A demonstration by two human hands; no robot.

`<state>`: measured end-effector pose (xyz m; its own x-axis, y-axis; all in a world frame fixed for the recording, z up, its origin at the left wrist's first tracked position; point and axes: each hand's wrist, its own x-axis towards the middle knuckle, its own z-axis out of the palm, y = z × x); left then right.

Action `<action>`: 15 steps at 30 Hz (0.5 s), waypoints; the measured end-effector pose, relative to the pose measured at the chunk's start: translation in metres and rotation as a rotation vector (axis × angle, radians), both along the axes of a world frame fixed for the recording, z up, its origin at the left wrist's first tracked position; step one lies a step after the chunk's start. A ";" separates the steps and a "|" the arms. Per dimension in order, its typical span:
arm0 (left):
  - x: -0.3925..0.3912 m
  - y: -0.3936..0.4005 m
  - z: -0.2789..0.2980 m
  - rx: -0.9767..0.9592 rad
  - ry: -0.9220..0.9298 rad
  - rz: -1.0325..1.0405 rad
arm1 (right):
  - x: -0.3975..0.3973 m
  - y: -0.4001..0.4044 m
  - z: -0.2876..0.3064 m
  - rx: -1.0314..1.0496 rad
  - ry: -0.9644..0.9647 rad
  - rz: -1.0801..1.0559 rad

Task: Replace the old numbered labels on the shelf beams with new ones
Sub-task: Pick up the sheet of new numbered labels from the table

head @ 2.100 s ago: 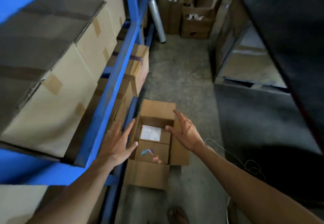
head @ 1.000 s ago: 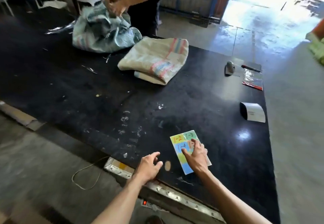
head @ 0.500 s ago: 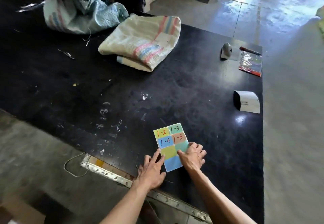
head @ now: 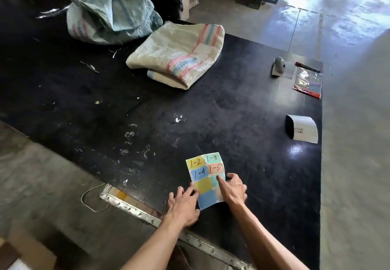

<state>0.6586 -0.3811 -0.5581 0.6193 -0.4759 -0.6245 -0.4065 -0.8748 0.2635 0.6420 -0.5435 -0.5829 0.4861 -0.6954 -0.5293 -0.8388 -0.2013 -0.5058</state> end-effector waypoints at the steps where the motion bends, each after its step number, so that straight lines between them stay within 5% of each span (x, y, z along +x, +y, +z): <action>1: 0.000 0.001 0.000 -0.001 -0.003 -0.005 | 0.000 0.000 0.001 0.033 -0.007 -0.020; 11: 0.001 0.024 0.000 -0.133 0.082 0.063 | 0.017 -0.005 0.015 0.220 -0.210 -0.034; 15: 0.014 0.053 0.009 -0.469 0.141 0.503 | 0.043 0.015 0.032 0.349 -0.352 0.129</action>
